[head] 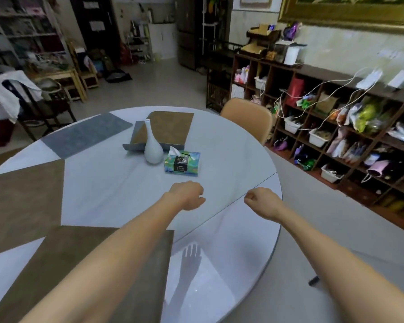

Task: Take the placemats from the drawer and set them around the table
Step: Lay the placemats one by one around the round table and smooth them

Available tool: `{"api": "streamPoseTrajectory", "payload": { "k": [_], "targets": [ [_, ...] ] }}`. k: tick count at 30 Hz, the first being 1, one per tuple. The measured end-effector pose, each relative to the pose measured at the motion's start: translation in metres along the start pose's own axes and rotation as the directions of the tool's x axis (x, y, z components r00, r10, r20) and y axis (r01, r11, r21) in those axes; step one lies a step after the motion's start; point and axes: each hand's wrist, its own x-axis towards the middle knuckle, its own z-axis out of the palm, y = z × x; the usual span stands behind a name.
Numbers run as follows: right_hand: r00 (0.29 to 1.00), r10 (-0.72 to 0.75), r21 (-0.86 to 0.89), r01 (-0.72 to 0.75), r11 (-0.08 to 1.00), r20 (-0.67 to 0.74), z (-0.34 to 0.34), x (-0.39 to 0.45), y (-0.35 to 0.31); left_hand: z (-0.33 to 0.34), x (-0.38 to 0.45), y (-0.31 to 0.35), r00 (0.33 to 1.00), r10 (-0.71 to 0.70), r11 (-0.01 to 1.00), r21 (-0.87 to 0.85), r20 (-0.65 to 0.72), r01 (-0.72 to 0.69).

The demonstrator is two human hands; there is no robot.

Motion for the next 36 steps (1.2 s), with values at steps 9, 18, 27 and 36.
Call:
{"api": "streamPoseTrajectory", "payload": {
  "k": [9, 18, 27, 36],
  "targets": [
    [0.996, -0.085, -0.070, 0.086, 0.994, 0.022, -0.041, 0.172, 0.019, -0.029, 0.143, -0.007, 0.997, -0.074, 0.982, -0.174, -0.013, 0.070],
    [0.929, -0.305, -0.109, 0.332, 0.937, 0.209, -0.007, 0.362, -0.010, -0.001, 0.202, -0.059, 0.922, -0.377, 0.845, -0.377, 0.083, 0.380],
    [0.849, -0.445, 0.119, 0.430, 0.895, 0.285, 0.038, 0.511, -0.055, -0.005, 0.298, -0.071, 0.812, -0.582, 0.731, -0.413, 0.040, 0.544],
    [0.719, -0.570, 0.027, 0.612, 0.790, 0.398, 0.079, 0.584, -0.090, 0.031, 0.327, -0.074, 0.788, -0.587, 0.697, -0.378, 0.186, 0.609]
  ]
}}
